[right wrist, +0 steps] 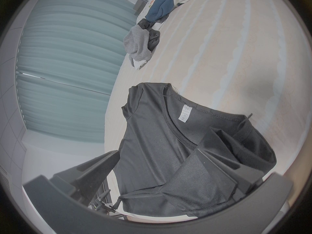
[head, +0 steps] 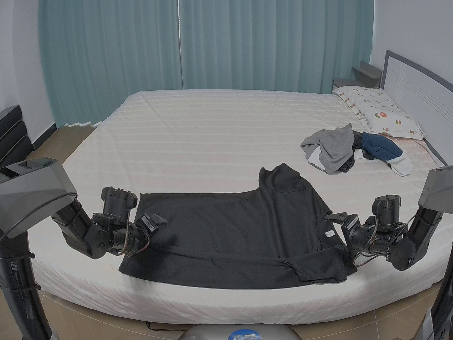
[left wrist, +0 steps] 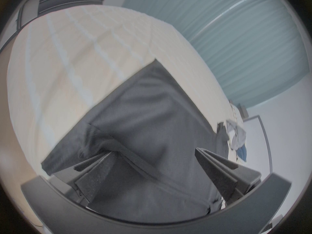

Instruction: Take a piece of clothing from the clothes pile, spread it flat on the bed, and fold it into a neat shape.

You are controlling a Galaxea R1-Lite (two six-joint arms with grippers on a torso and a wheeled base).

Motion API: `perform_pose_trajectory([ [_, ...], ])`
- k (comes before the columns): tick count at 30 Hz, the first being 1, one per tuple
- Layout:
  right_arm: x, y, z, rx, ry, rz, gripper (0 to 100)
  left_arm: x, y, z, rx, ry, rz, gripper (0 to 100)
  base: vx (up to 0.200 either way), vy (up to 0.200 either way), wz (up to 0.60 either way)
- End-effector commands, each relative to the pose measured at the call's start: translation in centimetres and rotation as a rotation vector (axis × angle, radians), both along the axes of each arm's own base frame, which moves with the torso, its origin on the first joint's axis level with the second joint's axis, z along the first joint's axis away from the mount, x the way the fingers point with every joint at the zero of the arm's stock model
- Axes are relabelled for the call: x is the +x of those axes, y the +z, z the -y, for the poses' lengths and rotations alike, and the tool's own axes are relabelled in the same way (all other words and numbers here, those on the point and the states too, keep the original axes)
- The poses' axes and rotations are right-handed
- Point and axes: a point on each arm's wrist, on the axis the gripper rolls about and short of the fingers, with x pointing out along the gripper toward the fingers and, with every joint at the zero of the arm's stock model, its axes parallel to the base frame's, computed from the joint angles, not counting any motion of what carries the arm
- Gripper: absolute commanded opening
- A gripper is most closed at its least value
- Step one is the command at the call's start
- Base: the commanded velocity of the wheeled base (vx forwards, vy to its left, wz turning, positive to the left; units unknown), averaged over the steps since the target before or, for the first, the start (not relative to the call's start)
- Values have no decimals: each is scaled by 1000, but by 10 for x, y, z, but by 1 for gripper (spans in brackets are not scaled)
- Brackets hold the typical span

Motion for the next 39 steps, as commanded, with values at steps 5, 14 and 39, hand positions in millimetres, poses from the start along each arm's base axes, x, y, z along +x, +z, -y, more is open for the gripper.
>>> perform_pose_trajectory([
  [5, 0, -3, 0, -3, 0, -9, 100, 22, 14, -37, -27, 153, 135, 100, 0, 0, 0],
  [14, 0, -3, 2, -8, -7, -10, 100, 20, 19, -52, -105, 109, 142, 100, 0, 0, 0],
  [39, 0, -12, 3, -29, 0, -31, 100, 4, -22, -68, 14, -324, 44, 100, 0, 0, 0],
])
